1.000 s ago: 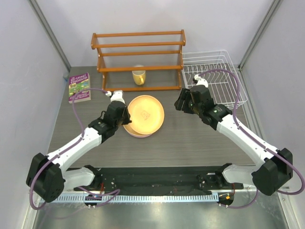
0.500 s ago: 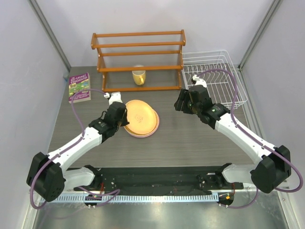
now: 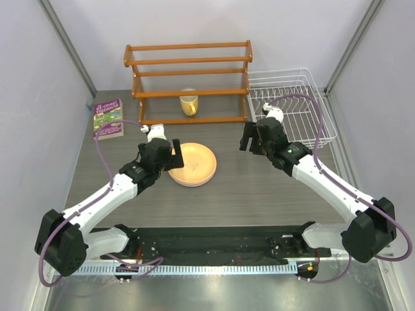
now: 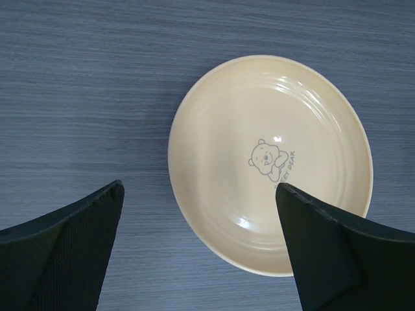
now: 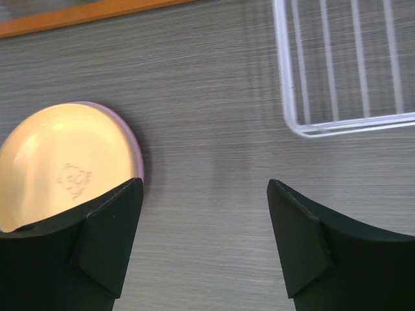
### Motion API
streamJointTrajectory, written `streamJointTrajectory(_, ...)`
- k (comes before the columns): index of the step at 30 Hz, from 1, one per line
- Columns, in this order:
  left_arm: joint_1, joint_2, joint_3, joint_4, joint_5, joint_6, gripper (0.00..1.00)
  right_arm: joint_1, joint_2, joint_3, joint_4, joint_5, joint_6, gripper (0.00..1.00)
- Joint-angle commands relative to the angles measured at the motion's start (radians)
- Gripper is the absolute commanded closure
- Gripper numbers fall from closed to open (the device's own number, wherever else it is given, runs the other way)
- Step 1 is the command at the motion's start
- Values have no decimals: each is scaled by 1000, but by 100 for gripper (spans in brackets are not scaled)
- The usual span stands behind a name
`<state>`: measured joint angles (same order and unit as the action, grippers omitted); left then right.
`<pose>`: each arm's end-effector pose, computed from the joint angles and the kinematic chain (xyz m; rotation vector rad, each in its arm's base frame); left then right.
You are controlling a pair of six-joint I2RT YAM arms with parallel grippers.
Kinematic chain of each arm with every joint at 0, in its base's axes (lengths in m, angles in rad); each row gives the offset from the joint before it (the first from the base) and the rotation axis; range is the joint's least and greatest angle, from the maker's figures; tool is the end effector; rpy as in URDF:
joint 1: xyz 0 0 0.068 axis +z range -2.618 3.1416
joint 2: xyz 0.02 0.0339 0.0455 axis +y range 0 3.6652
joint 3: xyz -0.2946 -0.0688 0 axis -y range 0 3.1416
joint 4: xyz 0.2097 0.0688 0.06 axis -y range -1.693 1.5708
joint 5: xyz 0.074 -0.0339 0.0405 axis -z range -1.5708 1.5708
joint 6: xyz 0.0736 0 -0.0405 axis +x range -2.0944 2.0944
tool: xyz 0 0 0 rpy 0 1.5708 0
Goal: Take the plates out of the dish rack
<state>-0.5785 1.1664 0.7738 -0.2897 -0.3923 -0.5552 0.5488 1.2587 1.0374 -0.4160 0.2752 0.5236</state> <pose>0.2088 -0.1027 0.2700 -0.1816 2.1919 -0.1926 0.2354 0.1205 0.3202 0.1253 2.1932 0.3032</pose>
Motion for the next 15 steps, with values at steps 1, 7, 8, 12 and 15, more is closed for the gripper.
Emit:
streamJointTrajectory(1,-1,-70,31,60,-11,70,0,2,-63,-30,13,249,-86,7)
streamJointTrajectory(7,-1,-125,50,99,-59,138,1,5,-126,-76,22,484,-142,0)
streamJointTrajectory(8,-1,-132,44,113,-62,156,0,3,-136,-82,25,527,-143,0)
streamJointTrajectory(12,-1,-171,45,153,-59,199,0,3,-214,-198,98,599,-158,0)
streamJointTrajectory(15,-1,-194,33,179,-66,212,1,3,-304,-307,175,601,-197,0)
